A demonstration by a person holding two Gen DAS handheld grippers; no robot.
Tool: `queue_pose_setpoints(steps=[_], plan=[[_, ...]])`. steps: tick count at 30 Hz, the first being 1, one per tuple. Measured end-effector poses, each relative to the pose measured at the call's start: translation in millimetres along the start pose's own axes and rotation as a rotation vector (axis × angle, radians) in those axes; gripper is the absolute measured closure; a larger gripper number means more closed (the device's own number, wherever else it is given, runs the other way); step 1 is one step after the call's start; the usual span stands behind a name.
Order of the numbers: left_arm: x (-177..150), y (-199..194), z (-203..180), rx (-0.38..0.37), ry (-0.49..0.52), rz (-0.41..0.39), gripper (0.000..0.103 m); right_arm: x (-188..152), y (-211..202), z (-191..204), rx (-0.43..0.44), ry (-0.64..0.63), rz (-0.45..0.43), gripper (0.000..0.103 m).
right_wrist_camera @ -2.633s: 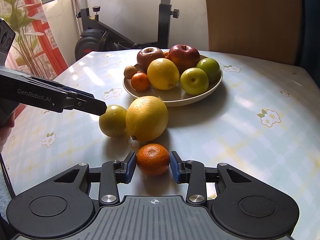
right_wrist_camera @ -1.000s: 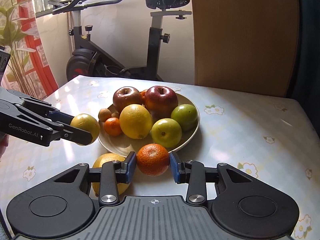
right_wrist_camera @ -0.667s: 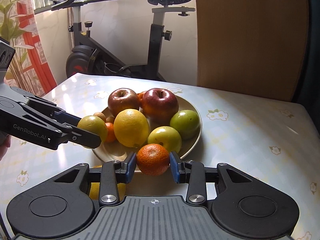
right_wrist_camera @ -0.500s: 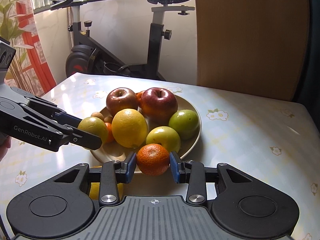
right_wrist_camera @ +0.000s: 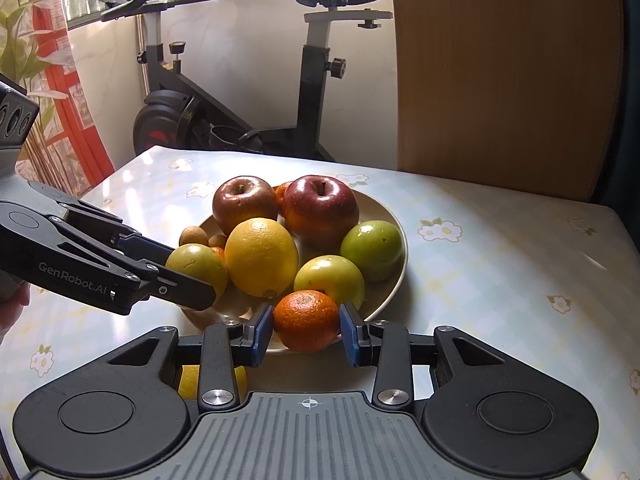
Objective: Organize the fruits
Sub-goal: 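Carry the tangerine and green fruit onto the cream plate and open both tools, then withdraw both tools from the plate and bring the right tool to a large lemon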
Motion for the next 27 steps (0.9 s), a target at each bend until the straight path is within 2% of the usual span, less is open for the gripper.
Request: queue_pose_setpoints(steps=[10,27], plan=[[1.8,2.3,-0.4,-0.011,-0.006,0.002,0.054,1.4,2.7,2.1,0.001,0.002,0.005,0.069],[-2.2,-26.6,9.3,0.015,-0.024,-0.049,0.054,-5.2,-17.2,7.5,-0.011,0.015,-0.008,0.067]])
Point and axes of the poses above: each gripper's, at about its wrist camera, not at the fingertips, and y roughly the way its jaws point, z to its left, x to its top, the point moved 6 cm from there along y, roughly the way its jaws point, and after that the axes turned 5 degrees about x, right-handed, at the moved point
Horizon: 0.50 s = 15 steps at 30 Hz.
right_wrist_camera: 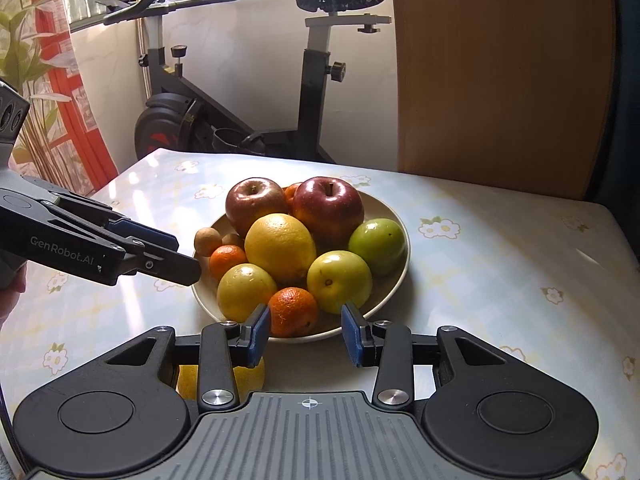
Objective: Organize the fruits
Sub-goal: 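Withdraw both tools from the plate and bring the right tool to a large lemon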
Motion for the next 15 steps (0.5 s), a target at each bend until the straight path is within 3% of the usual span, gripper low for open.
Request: queue_pose_setpoints(steps=[11,15], plan=[[-15.3,-7.1,3.5,0.009,-0.022,0.009,0.054,-28.5,-6.5,5.2,-0.011,-0.01,0.057,0.067],[-21.3,-7.5,2.9,0.004,-0.029,0.016,0.054,-43.5,-5.1,13.6,-0.012,-0.069,0.113,0.067]])
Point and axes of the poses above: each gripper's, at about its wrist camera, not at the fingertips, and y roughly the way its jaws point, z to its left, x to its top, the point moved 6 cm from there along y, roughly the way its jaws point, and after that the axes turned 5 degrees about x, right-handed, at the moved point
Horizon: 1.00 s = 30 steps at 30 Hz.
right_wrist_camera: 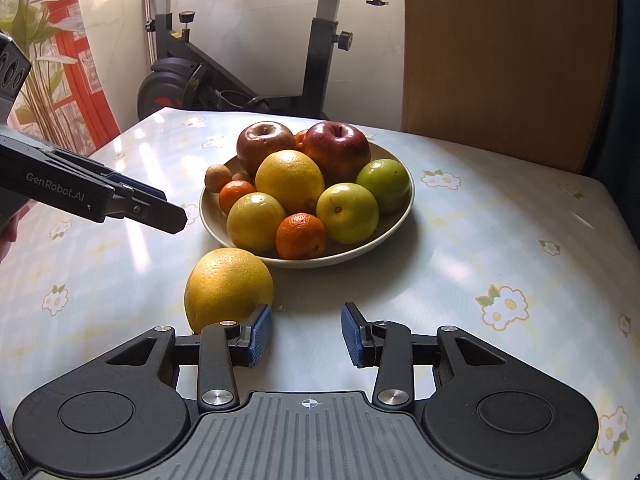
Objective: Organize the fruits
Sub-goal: 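Withdraw both tools from the plate and bring the right tool to a large lemon, then close the right tool on the large lemon while the left tool presses its top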
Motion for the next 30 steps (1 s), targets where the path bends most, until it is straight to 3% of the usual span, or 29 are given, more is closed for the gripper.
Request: queue_pose_setpoints(steps=[15,21,30], plan=[[0.1,1.1,-2.0,-0.019,-0.015,0.005,0.054,-5.6,10.6,28.2,0.037,-0.139,0.082,0.066],[1.5,8.8,-12.8,-0.043,0.012,0.019,0.054,-2.8,15.8,26.8,0.037,-0.149,0.084,0.056],[2.1,14.5,-17.7,-0.071,0.025,0.033,0.055,-0.8,23.8,38.1,0.072,-0.181,0.095,0.057]])
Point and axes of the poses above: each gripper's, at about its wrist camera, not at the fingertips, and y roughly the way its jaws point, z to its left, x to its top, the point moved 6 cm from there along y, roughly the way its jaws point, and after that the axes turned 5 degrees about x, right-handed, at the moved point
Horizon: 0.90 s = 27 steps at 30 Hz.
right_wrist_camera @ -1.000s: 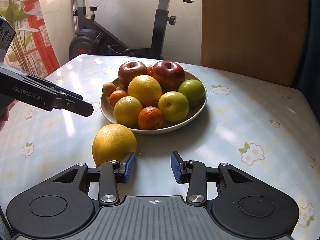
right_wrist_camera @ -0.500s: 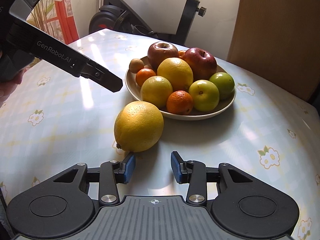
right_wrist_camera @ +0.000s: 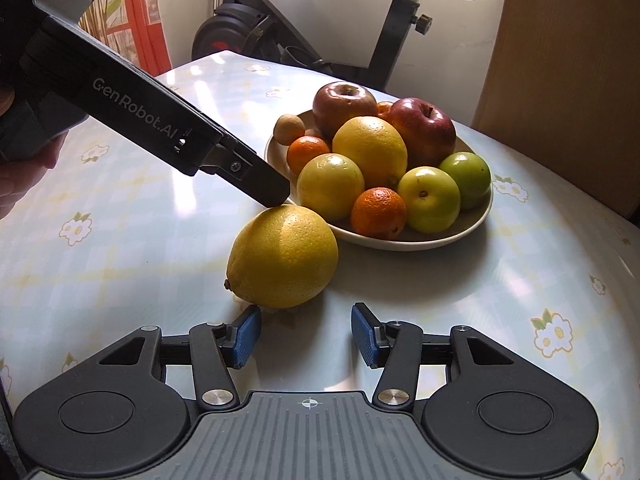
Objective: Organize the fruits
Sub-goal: 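Close the right tool on the large lemon while the left tool presses its top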
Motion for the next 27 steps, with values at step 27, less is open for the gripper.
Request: queue_pose_setpoints(steps=[27], plan=[[6.7,4.6,-16.7,-0.075,0.064,0.03,0.055,13.3,-5.0,7.2,0.012,-0.082,-0.02,0.046]])
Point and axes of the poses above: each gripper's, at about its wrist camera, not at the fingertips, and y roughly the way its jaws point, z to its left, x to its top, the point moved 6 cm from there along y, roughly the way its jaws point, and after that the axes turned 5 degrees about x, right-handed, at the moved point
